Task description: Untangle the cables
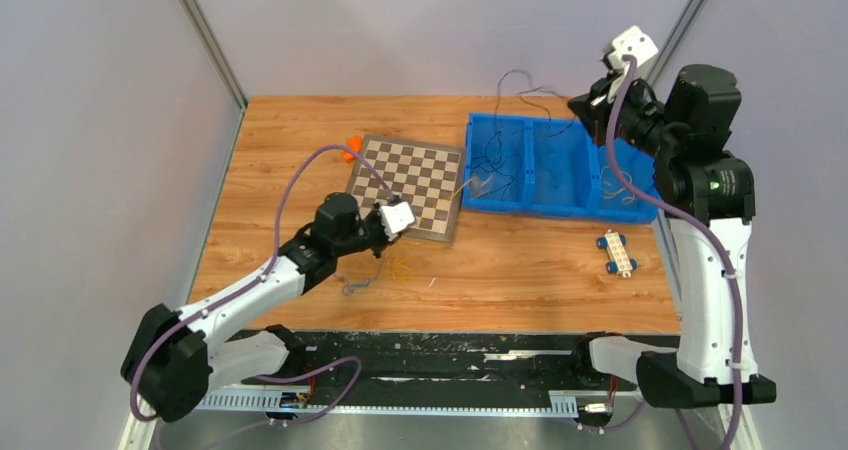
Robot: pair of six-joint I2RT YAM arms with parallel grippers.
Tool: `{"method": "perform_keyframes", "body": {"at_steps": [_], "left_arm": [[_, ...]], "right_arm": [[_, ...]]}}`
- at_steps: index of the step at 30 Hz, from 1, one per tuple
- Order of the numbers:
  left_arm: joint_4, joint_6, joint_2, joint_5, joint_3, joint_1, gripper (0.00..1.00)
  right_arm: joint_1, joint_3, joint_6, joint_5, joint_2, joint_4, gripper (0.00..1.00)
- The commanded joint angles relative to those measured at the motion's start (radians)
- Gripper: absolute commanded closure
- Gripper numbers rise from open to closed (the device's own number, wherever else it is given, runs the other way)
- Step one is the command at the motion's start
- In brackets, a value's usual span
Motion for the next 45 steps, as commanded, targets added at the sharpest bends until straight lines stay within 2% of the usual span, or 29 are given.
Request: {"method": "perform_keyframes", "body": {"at_steps": [1, 5, 9, 15, 18, 19, 20, 21, 23, 26, 30, 31, 33, 37, 42, 45], "left_arm": [[-0.249, 0.18, -0.132, 0.085, -0.07, 0.169, 1.0], [-0.435, 0.358, -0.255, 0.122, -0.128, 0.302, 1.0], [-0.572, 0.462, -0.339, 0.146, -0.16, 0.402, 1.0], [-0.611, 0.42, -0.421, 0.169, -0.161, 0.434, 1.0], [-0.582, 0.321, -0.426, 0.159, -0.134, 0.434, 0.86], [-0.581, 0.305, -0.423, 0.157, -0.127, 0.433, 0.77], [-0.585, 0.276, -0.419, 0.151, -0.109, 0.432, 0.68], [-0.589, 0.262, -0.411, 0.148, -0.1, 0.433, 0.54], [-0.601, 0.222, -0.396, 0.141, -0.057, 0.434, 0.42], [-0.601, 0.158, -0.38, 0.124, -0.03, 0.433, 0.33], [-0.589, 0.118, -0.382, 0.12, -0.019, 0.433, 0.22], [-0.586, 0.11, -0.385, 0.115, -0.018, 0.433, 0.17], [-0.584, 0.101, -0.39, 0.107, -0.013, 0.433, 0.13], [-0.582, 0.082, -0.379, 0.081, 0.001, 0.433, 0.1], [-0.579, 0.067, -0.358, 0.054, 0.026, 0.434, 0.09], [-0.574, 0.052, -0.355, 0.042, 0.036, 0.432, 0.09]], "right_arm": [[-0.162, 0.054, -0.027, -0.022, 0.049, 0.075, 1.0], [-0.266, 0.077, -0.023, -0.062, 0.093, 0.104, 1.0], [-0.319, 0.101, -0.007, -0.104, 0.127, 0.124, 1.0], [-0.324, 0.049, 0.048, -0.202, 0.124, 0.147, 1.0], [-0.318, -0.015, 0.112, -0.233, 0.122, 0.176, 1.0], [-0.309, -0.038, 0.128, -0.226, 0.125, 0.18, 1.0], [-0.289, -0.067, 0.133, -0.185, 0.129, 0.18, 1.0], [-0.263, -0.084, 0.132, -0.126, 0.133, 0.17, 1.0], [-0.229, -0.114, 0.14, -0.046, 0.142, 0.126, 1.0], [-0.184, -0.168, 0.17, 0.032, 0.15, 0.074, 1.0], [-0.162, -0.245, 0.255, 0.02, 0.169, 0.061, 1.0], [-0.155, -0.251, 0.276, 0.024, 0.183, 0.063, 1.0], [-0.116, -0.247, 0.325, 0.106, 0.218, 0.067, 1.0], [0.034, -0.202, 0.471, 0.428, 0.338, 0.052, 1.0], [0.132, -0.169, 0.535, 0.617, 0.466, 0.041, 1.0], [0.149, -0.136, 0.57, 0.704, 0.536, 0.037, 1.0]]}}
